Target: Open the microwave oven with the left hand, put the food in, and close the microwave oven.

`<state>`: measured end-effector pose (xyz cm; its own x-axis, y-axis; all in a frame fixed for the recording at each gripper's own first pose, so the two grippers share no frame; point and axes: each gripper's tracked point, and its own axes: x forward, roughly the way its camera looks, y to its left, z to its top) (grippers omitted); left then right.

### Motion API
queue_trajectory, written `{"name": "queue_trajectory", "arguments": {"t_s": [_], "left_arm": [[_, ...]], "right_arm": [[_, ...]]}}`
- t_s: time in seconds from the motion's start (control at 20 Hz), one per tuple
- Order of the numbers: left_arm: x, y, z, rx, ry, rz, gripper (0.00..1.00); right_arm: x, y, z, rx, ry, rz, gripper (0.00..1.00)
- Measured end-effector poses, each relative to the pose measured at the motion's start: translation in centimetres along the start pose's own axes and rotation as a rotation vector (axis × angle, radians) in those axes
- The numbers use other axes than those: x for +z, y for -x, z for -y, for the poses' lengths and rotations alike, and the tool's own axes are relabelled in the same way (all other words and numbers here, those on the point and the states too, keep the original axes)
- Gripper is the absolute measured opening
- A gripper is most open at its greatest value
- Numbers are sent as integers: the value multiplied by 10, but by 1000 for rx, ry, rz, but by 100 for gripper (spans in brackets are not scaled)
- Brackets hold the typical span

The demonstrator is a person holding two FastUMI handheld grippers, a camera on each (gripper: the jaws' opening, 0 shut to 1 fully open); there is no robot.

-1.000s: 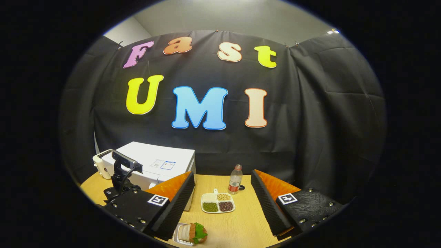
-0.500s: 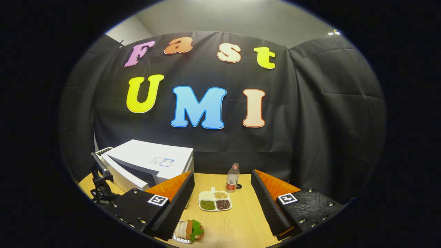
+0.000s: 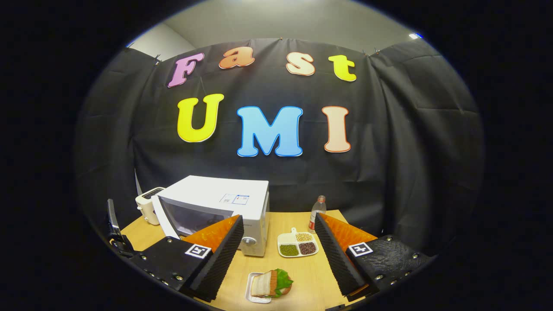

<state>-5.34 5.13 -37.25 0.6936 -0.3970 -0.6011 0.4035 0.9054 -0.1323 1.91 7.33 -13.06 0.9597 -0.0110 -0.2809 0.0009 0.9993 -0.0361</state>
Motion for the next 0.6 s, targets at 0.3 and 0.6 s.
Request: {"name": "queue_trajectory", "arguments": {"t_s": [0.3,0.6], "left_arm": [[-32,59,-36,17,24,-38,6],[-57,109,-86,78,56,-55,7]], "right_arm": [[-14,10,-47,26,-19,-16,100],[-25,12,-102,99,-43,-29,100]]}}
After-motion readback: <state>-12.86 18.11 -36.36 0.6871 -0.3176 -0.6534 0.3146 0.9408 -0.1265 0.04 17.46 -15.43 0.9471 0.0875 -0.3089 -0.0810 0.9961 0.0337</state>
